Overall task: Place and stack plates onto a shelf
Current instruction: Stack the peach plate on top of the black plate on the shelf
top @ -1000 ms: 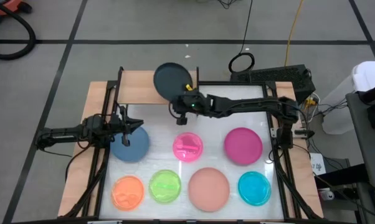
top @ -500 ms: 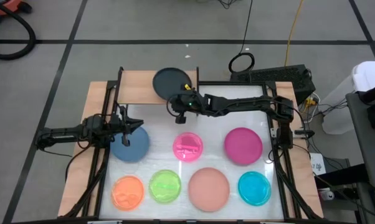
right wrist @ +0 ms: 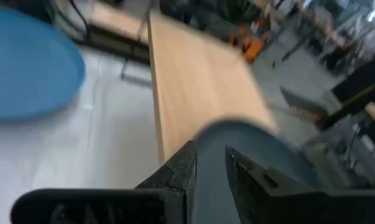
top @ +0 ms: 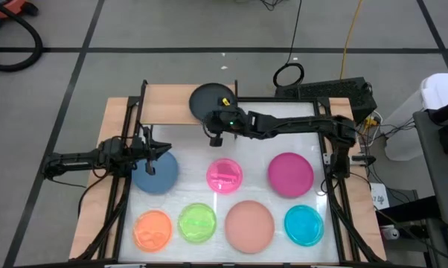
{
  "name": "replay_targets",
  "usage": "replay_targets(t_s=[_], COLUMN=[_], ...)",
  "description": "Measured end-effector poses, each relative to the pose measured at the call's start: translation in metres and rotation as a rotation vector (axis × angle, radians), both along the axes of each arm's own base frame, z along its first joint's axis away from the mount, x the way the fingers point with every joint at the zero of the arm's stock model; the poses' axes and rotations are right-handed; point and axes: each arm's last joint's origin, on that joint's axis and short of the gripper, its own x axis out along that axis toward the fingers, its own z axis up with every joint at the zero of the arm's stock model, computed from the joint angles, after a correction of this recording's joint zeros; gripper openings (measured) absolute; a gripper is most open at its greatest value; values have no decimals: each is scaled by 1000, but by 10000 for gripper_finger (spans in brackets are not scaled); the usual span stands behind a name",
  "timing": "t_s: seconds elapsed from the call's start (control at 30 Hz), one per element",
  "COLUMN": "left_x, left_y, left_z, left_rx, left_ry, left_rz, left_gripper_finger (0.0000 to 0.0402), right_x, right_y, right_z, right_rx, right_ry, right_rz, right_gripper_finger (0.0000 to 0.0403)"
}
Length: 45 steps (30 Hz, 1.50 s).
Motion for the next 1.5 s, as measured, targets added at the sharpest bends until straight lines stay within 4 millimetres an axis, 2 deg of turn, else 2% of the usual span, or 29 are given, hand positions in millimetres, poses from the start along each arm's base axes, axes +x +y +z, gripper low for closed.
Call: replay_targets(t_s=[0.2, 0.3, 0.37, 0.47, 0.67, 0.8, 1.0, 1.13, 1.33, 1.43, 1.5], left_x=[0, 0, 0, 0, 0, 0, 0, -2, -5, -5, -2], left_y=[0, 0, 0, 0, 0, 0, 0, 0, 0, -1, -3], left_z=[0, 0, 0, -1, -1, -1, 3, 11, 24, 25, 25], left_rx=[0, 0, 0, 0, 0, 0, -7, -56, -149, -176, -178], left_ry=[0, 1, 6, 9, 9, 8, -30, -129, -279, -297, -247], left_rz=[0, 0, 0, 0, 0, 0, -1, -9, -36, -69, -139], left_gripper_finger=[42, 42, 42, 42, 42, 42, 42, 42, 42, 42, 42], right_x=[-39, -65, -82, -104, -147, -173, -203, -216, -223, -223, -223], right_y=[45, 68, 81, 99, 123, 126, 119, 115, 113, 113, 113], right_z=[68, 86, 86, 73, 34, 16, -3, -14, -22, -22, -20], right_rx=[14, 44, 76, 123, 192, 184, 189, 204, 240, 238, 222], right_ry=[-162, -227, -254, -267, -371, -492, -679, -721, -721, -726, -740], right_rz=[93, 145, 176, 224, 319, 355, 344, 313, 310, 310, 312], right_gripper_finger=[70, 70, 70, 70, 70, 70, 70, 70, 70, 70, 70])
